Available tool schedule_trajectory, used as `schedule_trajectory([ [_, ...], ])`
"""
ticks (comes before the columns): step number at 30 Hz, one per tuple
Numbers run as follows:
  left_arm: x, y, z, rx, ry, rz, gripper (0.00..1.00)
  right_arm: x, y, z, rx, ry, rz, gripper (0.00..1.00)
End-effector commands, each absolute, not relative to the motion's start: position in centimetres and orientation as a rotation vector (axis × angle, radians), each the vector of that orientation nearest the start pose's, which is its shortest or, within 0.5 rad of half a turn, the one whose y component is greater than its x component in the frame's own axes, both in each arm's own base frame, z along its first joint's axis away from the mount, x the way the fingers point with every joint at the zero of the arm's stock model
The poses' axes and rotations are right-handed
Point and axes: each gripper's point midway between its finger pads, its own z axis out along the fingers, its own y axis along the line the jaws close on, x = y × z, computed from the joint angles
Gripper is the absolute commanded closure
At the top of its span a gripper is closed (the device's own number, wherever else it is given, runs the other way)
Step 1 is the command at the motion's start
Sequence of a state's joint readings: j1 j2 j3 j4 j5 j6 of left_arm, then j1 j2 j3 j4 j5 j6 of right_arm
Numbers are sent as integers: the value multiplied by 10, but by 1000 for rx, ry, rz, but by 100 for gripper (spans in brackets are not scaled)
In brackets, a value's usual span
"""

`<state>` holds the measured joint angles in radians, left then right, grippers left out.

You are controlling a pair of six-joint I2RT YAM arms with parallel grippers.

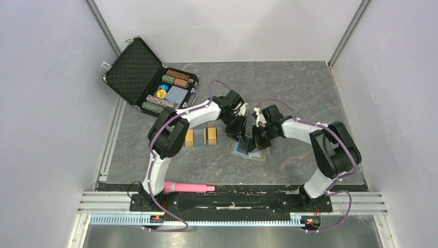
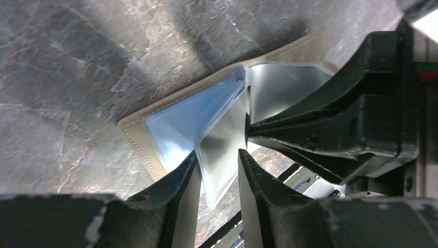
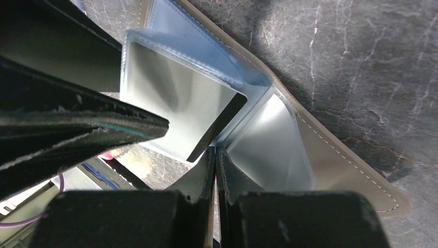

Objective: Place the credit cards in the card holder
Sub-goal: Insert the credit card into the card holder.

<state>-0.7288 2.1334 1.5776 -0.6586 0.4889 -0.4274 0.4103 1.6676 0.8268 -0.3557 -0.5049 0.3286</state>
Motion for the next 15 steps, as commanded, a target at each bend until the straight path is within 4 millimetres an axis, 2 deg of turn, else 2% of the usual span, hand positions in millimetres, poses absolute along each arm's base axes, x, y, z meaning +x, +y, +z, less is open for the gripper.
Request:
schedule_trajectory([
  [1,260,-389,57,672,2822,-1083,62,229,203,4,-273,2865,851,97],
  [3,259,-389,56,674,2827,-1090,67,232,205,7,-276,2849,860,97],
  [6,258,-387,54,661,2849,-1071,88,240,210,18,-293,2800,876,96],
  [9,260,-381,53,645,2866,-1015,98,251,211,32,-309,2741,860,95],
  [15,272,-365,61,577,2877,-843,98,266,203,56,-305,2658,794,93],
])
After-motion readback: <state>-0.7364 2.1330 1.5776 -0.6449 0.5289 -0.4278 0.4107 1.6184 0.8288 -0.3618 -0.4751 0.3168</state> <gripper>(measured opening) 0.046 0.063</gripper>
